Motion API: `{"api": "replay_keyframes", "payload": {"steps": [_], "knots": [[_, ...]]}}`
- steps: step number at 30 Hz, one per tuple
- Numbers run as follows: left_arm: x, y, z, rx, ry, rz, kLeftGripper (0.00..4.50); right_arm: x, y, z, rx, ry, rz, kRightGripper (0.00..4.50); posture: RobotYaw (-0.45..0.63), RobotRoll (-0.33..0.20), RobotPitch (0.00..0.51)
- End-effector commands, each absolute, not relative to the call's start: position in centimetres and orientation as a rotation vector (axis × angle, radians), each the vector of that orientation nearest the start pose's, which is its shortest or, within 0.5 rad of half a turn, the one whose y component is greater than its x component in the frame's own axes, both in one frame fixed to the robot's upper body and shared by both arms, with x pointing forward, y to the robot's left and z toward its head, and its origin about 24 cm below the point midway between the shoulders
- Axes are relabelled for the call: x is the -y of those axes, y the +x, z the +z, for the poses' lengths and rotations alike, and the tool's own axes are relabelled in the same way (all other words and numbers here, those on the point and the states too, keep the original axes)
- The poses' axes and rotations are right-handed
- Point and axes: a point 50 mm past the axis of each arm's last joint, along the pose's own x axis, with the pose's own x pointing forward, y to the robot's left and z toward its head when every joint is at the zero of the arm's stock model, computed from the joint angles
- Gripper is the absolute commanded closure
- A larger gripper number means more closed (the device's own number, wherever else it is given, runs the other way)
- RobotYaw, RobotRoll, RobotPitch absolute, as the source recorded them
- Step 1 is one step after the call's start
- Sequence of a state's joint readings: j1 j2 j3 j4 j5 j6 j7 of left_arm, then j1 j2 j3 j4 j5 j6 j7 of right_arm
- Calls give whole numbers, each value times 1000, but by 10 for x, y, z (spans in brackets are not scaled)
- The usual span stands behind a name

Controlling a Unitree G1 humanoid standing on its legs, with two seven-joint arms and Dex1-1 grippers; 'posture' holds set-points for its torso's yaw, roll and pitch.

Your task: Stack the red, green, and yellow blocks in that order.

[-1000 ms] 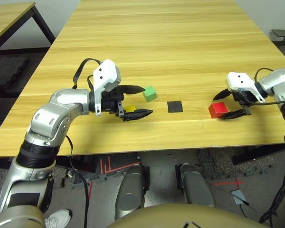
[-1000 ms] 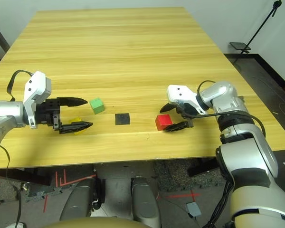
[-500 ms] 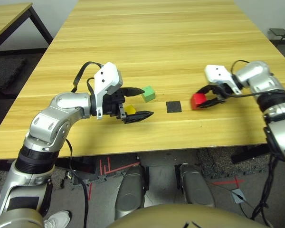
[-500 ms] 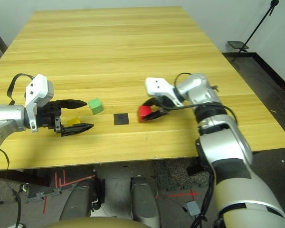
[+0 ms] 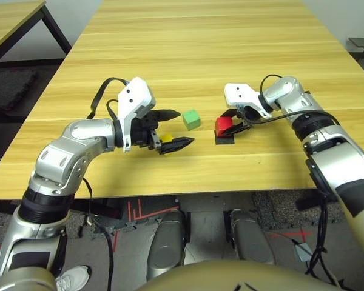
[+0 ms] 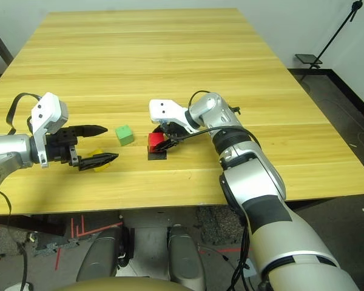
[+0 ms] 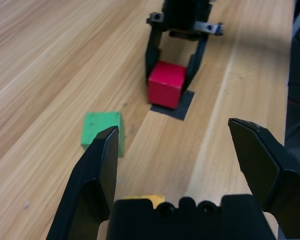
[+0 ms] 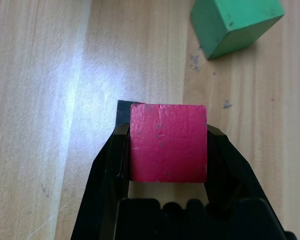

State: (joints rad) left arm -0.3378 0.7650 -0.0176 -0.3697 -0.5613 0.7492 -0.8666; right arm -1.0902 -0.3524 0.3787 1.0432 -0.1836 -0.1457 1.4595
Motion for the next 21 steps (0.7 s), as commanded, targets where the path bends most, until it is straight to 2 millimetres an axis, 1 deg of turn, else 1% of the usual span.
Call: {"api": "replay_keyframes", "payload": {"steps": [1,11,15,17,19,20,21], "knots": [[-180,256,169,-259,257,-1037,0,120,366,132,-496,-804,1566,2445,479,-202,86],[-182,266,175,-245,264,-1009,0,122,365,129,-528,-791,1570,2445,475,-195,94],[-184,270,175,-250,267,-996,0,122,364,126,-542,-770,1582,2445,467,-183,91],[-183,275,172,-267,266,-983,0,123,363,126,-538,-748,1602,1704,464,-181,91],[-183,280,169,-289,275,-975,0,125,362,129,-516,-730,1622,1112,443,-170,88],[-183,284,167,-297,273,-957,0,128,362,133,-502,-717,1629,797,443,-170,88],[-182,290,164,-315,274,-942,0,134,364,140,-493,-689,1619,382,429,-164,90]]}}
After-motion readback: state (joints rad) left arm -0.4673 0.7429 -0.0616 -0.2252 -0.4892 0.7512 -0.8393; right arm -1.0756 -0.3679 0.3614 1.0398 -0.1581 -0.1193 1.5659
